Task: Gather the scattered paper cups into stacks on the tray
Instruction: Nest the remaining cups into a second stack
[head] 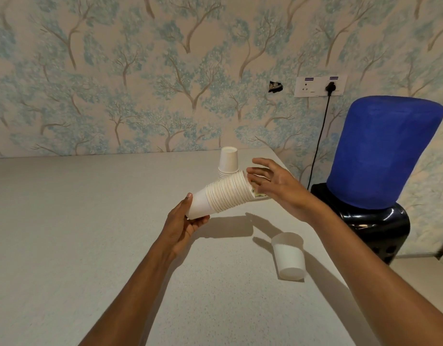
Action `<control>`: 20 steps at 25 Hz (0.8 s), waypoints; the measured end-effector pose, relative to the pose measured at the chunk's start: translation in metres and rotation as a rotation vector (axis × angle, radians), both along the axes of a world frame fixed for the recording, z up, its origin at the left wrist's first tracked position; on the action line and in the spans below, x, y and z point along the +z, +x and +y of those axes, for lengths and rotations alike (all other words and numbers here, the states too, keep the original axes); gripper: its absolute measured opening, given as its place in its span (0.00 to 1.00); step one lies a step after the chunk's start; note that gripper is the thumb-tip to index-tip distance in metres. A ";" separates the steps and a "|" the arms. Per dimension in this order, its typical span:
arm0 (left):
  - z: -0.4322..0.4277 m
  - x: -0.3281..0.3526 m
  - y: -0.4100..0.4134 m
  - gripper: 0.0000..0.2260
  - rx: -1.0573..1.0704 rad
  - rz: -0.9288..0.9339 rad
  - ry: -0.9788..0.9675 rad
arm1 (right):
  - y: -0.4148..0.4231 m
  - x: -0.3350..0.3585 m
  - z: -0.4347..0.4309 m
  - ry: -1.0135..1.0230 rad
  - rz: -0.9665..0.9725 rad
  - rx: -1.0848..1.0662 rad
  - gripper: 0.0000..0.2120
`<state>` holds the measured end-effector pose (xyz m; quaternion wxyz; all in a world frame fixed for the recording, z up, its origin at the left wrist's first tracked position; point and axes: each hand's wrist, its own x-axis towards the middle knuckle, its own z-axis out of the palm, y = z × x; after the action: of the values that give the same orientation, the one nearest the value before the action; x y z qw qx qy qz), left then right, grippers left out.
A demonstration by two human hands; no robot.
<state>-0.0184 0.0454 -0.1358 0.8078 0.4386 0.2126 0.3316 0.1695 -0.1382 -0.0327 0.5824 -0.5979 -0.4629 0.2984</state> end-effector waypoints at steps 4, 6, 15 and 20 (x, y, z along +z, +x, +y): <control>0.002 0.001 0.004 0.24 0.001 0.010 0.005 | 0.026 -0.012 -0.046 -0.386 -0.511 -0.256 0.17; 0.002 -0.002 0.005 0.23 0.004 0.015 0.003 | 0.033 -0.019 -0.066 -0.651 -0.620 -0.107 0.18; -0.006 0.000 0.016 0.23 -0.006 0.017 -0.001 | 0.037 -0.022 -0.075 -0.493 -0.412 -0.105 0.05; -0.006 0.002 0.016 0.26 -0.004 0.025 0.012 | 0.057 -0.009 -0.063 -0.028 -0.089 -0.608 0.02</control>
<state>-0.0021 0.0392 -0.1339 0.8031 0.4480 0.2198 0.3256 0.2264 -0.2017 -0.0416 0.6158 -0.7294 -0.2838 0.0905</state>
